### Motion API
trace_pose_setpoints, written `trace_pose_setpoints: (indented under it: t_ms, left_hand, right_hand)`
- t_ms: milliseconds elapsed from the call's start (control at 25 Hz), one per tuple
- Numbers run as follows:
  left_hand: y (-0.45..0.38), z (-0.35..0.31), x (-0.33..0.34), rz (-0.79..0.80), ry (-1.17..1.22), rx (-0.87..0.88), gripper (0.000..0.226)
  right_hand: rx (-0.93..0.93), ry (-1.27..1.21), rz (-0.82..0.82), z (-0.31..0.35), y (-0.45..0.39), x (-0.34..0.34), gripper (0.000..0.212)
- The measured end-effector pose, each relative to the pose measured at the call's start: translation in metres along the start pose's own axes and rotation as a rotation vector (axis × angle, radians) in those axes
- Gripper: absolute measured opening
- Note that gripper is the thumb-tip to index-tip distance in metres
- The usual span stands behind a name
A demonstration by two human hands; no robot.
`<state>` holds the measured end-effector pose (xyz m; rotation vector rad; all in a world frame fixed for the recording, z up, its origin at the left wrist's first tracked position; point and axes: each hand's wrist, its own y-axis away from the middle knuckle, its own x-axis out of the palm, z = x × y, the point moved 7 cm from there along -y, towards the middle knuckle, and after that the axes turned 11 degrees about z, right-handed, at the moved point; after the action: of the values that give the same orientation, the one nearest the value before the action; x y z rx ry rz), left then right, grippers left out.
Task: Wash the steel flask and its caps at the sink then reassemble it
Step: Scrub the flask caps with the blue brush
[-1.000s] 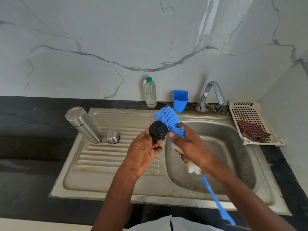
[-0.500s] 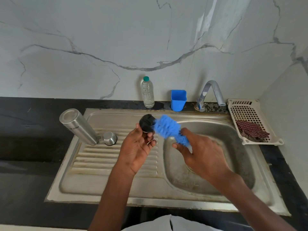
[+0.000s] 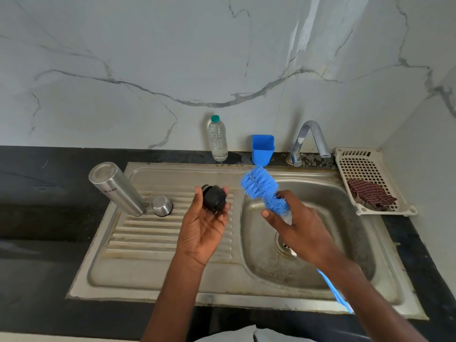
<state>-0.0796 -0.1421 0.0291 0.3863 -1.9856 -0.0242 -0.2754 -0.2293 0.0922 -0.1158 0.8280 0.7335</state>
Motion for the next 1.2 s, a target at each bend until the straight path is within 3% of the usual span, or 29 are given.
trace_pose_setpoints:
  t_ms: [120, 240, 480, 640, 760, 880, 1080, 1200]
  left_hand:
    - [0.004, 0.003, -0.005, -0.028, -0.134, -0.054, 0.055]
    - [0.003, -0.001, 0.006, 0.042, -0.264, -0.078, 0.043]
    - [-0.002, -0.008, 0.022, 0.075, -0.566, -0.039, 0.056]
    - [-0.005, -0.007, 0.028, -0.074, -0.662, 0.048, 0.066]
    - [-0.001, -0.009, 0.023, -0.209, -0.827, 0.090, 0.054]
    - [0.002, -0.004, 0.031, -0.217, -0.968, 0.070, 0.038]
    - [0.003, -0.016, 0.035, -0.269, -0.904, 0.142, 0.044]
    - [0.003, -0.008, 0.039, -0.302, -0.974, 0.080, 0.048]
  right_hand:
    - [-0.075, 0.024, 0.056, 0.003, -0.001, 0.005, 0.047]
    - [-0.146, 0.089, 0.100, 0.015, 0.000, 0.015, 0.049]
    - [-0.254, 0.261, -0.129, 0.036, -0.009, 0.010, 0.055]
    - [-0.264, 0.292, -0.181, 0.033, -0.012, 0.035, 0.060]
    - [-0.237, 0.269, -0.167, 0.017, -0.001, 0.051, 0.055]
    - [-0.279, 0.233, -0.245, 0.031, -0.007, 0.044, 0.047]
    - [-0.257, 0.200, -0.197, 0.018, 0.005, 0.063, 0.042]
    - [-0.235, 0.191, -0.282, 0.023, -0.001, 0.062, 0.044]
